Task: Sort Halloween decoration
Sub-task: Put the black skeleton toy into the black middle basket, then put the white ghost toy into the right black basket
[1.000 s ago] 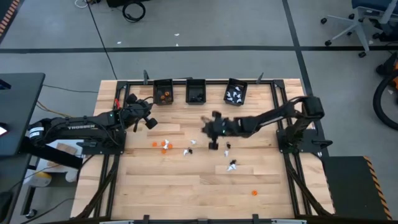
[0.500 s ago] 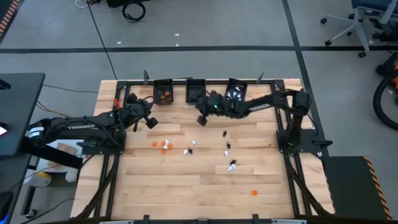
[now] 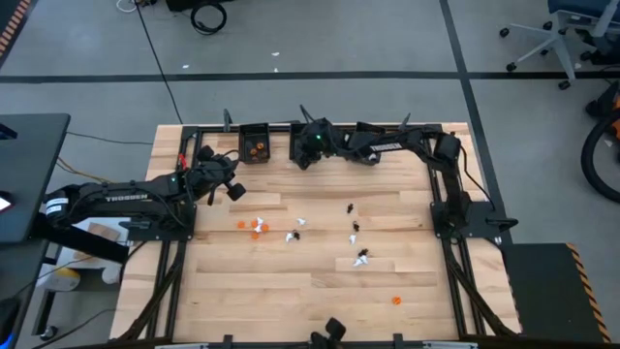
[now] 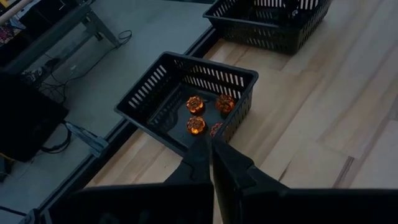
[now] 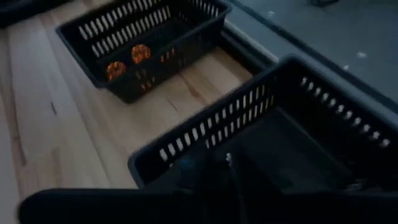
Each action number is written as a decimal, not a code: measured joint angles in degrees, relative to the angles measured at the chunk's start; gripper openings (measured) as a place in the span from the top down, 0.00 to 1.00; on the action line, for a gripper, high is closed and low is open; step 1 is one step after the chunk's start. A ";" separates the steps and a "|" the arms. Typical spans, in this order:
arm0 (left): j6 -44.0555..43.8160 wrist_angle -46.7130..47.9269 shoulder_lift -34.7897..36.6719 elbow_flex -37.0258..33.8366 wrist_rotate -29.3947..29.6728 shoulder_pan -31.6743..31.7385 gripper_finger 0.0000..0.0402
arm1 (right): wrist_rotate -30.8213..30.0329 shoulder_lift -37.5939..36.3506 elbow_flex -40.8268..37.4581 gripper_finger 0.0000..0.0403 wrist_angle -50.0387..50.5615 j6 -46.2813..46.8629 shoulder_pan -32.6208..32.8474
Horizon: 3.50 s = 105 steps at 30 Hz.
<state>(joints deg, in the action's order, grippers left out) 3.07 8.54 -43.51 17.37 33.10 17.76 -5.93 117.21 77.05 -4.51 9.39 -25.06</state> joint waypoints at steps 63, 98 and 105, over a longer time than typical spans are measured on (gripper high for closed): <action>-0.53 1.69 0.00 0.04 -0.04 -0.08 1.00 | -9.90 9.94 -25.78 0.74 -44.55 2.05 28.45; -0.50 1.73 0.00 0.03 -0.04 -0.04 1.00 | -5.82 -4.70 -26.18 0.86 -20.63 0.71 20.81; -0.50 1.70 0.00 0.02 -0.04 -0.04 1.00 | -0.87 -9.08 -26.07 0.86 -16.55 8.89 17.31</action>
<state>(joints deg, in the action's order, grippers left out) 2.57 10.24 -43.51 17.39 33.06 17.72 -6.80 108.13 50.98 -21.06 18.28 -7.75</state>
